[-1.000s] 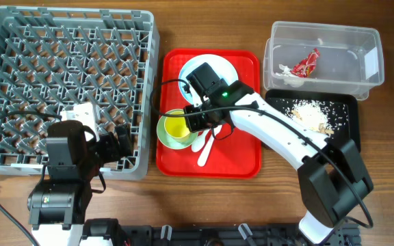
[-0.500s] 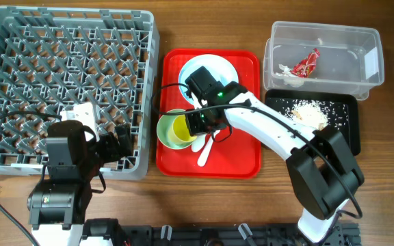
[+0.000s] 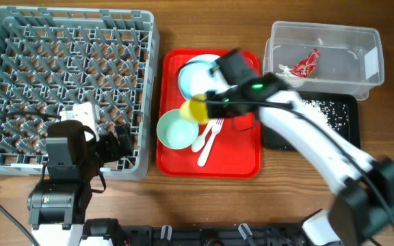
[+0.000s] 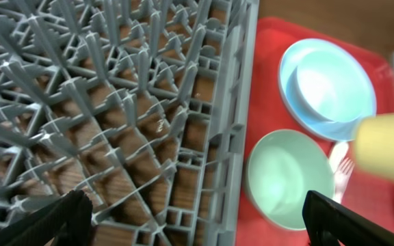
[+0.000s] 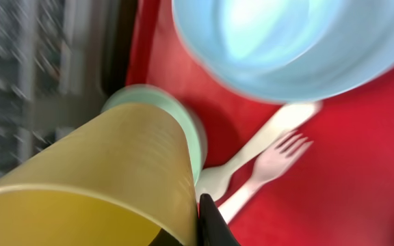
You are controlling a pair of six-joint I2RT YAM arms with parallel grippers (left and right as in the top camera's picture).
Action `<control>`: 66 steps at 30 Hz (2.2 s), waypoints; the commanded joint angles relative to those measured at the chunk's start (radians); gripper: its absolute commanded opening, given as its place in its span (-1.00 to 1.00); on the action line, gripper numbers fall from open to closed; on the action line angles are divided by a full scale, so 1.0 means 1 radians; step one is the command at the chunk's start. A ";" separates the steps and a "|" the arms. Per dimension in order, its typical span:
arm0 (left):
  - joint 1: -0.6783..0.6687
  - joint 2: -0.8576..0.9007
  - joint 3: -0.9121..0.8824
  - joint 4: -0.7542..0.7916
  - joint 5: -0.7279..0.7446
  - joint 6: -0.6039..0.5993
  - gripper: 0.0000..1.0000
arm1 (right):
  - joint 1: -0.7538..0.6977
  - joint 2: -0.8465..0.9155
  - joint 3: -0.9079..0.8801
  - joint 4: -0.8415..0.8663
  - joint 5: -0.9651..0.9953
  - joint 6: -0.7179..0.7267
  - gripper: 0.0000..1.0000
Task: Sort waste into correct bins and load items into the dishwasher rack
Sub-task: 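Grasp the yellow cup with the right gripper and lift it, then hand the yellow cup from the right gripper to the left gripper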
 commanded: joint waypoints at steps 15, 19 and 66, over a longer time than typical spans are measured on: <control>-0.095 0.322 0.019 0.505 0.915 -0.240 1.00 | -0.156 -0.077 0.007 0.039 -0.734 -0.234 -0.91; -0.156 0.392 0.019 0.623 1.031 -0.246 0.98 | -0.156 -0.077 0.007 0.067 -0.794 -0.229 -0.91; -0.148 0.414 0.019 0.939 1.157 -0.345 0.39 | -0.156 -0.077 0.005 0.052 -0.827 -0.151 -0.91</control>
